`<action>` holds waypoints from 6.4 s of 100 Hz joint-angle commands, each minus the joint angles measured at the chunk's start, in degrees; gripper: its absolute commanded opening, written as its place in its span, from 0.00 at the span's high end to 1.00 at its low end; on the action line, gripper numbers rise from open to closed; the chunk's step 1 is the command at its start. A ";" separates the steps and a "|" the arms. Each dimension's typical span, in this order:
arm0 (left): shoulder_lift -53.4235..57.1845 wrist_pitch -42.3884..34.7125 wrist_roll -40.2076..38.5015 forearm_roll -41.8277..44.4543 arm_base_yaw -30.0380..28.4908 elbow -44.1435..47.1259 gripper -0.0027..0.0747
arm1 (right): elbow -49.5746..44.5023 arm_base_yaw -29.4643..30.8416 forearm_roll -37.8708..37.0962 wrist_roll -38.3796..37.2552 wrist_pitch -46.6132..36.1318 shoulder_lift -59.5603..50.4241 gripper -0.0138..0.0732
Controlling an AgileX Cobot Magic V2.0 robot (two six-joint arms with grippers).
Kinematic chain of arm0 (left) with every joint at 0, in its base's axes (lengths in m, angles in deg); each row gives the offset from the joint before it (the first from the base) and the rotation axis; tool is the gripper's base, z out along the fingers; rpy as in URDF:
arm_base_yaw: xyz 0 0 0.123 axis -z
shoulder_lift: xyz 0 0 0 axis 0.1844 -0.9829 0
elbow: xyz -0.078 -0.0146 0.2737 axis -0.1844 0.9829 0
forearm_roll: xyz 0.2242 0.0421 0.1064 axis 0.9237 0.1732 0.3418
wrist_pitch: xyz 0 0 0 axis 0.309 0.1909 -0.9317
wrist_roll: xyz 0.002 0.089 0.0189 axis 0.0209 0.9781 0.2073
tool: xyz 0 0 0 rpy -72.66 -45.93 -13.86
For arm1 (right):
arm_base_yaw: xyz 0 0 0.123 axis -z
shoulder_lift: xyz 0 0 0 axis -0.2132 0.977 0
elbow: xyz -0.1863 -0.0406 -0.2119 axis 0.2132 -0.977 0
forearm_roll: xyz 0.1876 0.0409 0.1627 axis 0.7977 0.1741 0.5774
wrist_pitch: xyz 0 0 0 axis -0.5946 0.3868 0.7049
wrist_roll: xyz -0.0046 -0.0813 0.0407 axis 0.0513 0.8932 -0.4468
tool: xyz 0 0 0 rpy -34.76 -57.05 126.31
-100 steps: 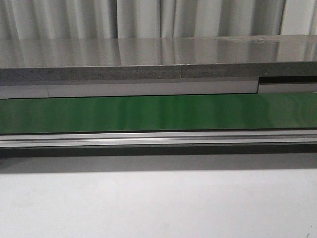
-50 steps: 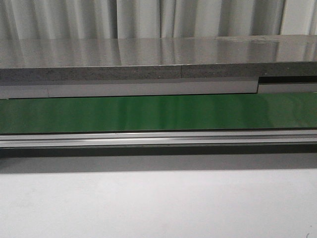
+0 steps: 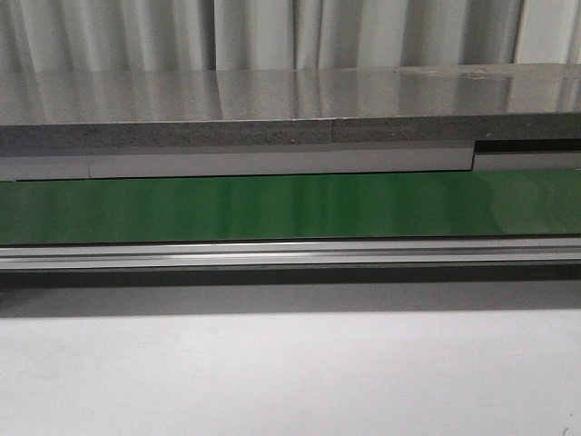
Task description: Move button from left to right
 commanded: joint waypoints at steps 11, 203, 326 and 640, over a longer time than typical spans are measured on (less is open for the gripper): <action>-3.13 -3.76 -0.07 -0.70 -0.22 -5.18 0.17 | 0.82 -0.26 -0.56 0.09 -4.11 -1.20 0.92; -25.57 -7.46 1.19 -2.45 -1.15 -12.53 0.43 | 0.82 -0.26 -0.56 0.09 -4.11 -1.20 0.92; -10.65 -3.15 1.51 -3.55 12.45 -15.52 0.95 | 0.82 -0.26 -0.56 0.09 -4.11 -1.20 0.92; 61.59 -46.16 7.03 -9.79 22.04 41.24 0.99 | 0.82 -0.26 -0.56 0.09 -4.11 -1.20 0.92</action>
